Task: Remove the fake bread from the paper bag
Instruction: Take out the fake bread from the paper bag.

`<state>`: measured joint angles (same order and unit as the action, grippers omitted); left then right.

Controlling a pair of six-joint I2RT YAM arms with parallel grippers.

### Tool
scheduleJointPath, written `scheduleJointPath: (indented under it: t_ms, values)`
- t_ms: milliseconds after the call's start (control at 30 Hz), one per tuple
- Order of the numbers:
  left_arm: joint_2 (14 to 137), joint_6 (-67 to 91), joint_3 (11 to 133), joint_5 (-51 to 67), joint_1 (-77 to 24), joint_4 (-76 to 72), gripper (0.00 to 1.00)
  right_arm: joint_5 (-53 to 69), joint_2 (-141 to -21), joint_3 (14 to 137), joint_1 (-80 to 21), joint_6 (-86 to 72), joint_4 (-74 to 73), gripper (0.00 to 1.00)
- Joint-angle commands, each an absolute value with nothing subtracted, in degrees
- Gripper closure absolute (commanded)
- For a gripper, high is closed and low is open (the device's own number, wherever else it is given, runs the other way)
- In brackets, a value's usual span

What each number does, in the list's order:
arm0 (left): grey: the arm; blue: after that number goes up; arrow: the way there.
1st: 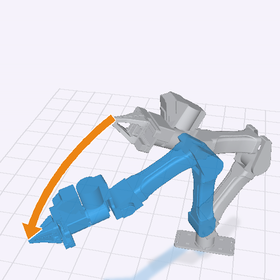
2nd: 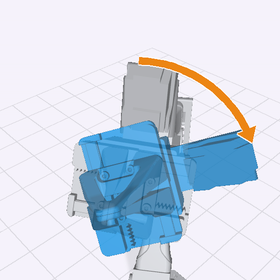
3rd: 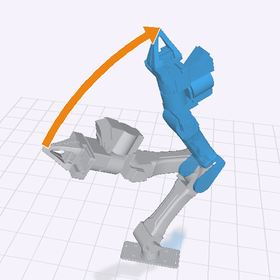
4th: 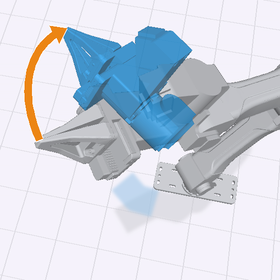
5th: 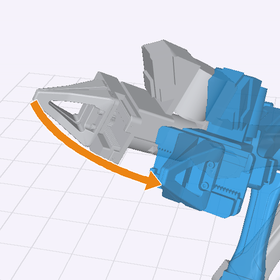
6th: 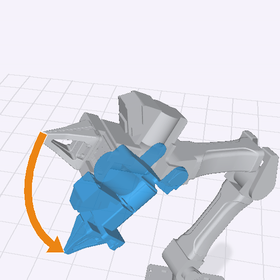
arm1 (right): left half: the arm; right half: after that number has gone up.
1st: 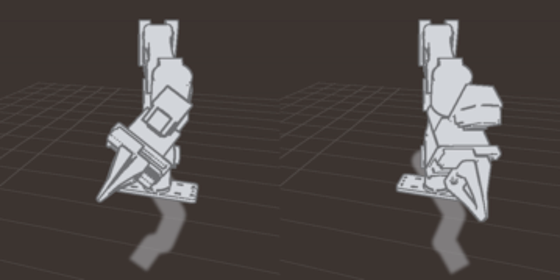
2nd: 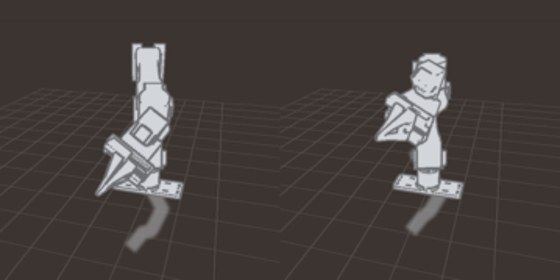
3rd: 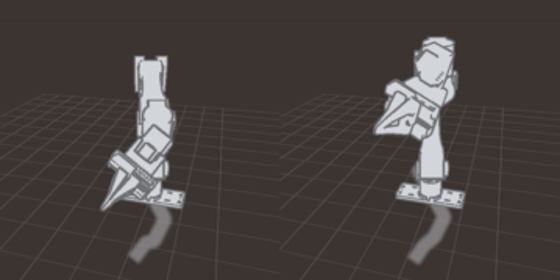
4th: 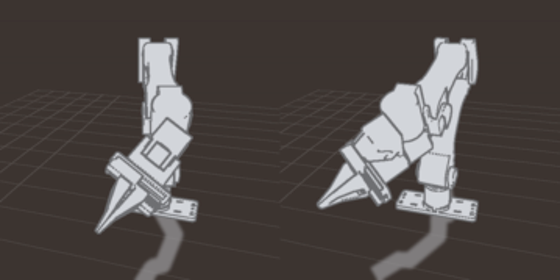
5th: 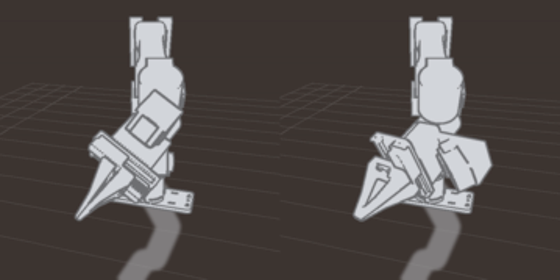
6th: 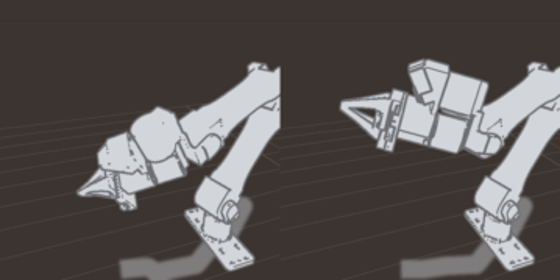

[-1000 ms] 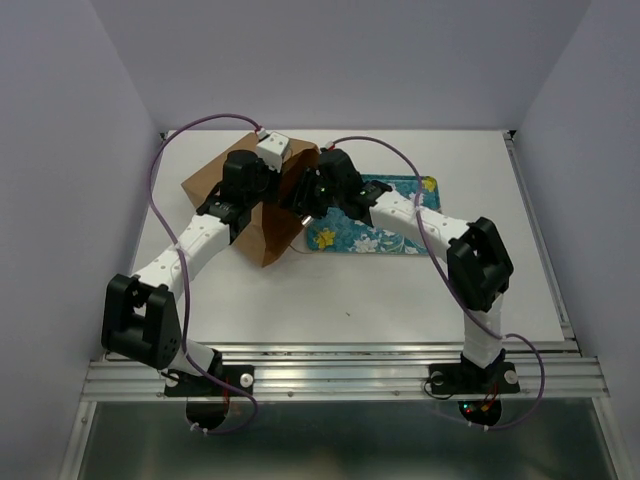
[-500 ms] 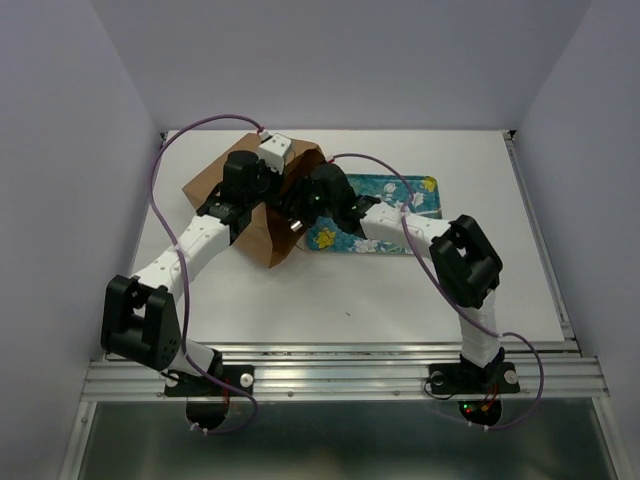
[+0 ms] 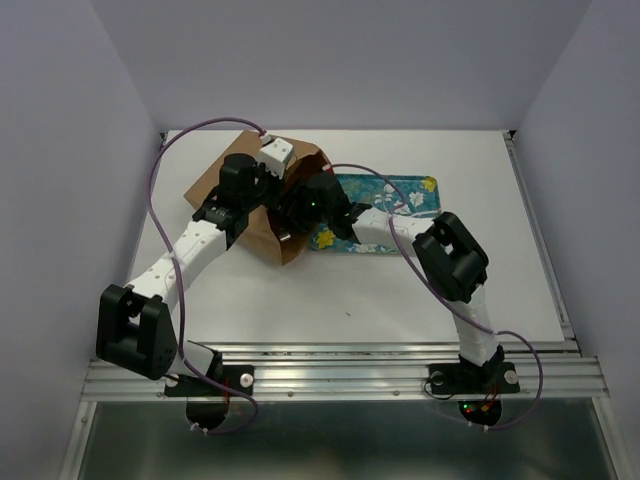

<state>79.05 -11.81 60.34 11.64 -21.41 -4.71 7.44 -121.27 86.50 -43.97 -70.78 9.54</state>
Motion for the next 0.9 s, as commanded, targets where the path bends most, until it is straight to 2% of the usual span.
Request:
scheduleJointPath:
  t_ms: [0, 233, 500, 733, 867]
  values:
    - [76.11, -13.62, 59.33, 16.08, -21.97, -8.00, 1.00, 8.08, -122.34, 89.20, -44.21, -70.85, 13.44, 0.39]
    - [74.80, -15.55, 57.66, 20.38, -22.06, -7.91, 1.00, 9.58, -124.63, 90.61, -44.21, -70.14, 14.85, 0.39]
    - [71.55, -17.58, 55.02, 23.81, -22.24, -8.26, 1.00, 12.65, -126.21, 89.83, -43.07, -70.06, 19.41, 0.46]
    - [71.19, -17.93, 54.49, 25.13, -22.32, -7.91, 1.00, 16.08, -127.18, 90.00, -42.54, -68.82, 24.96, 0.46]
    - [70.75, -18.02, 54.05, 25.14, -22.33, -7.82, 1.00, 16.17, -127.53, 90.00, -42.54, -68.73, 25.22, 0.58]
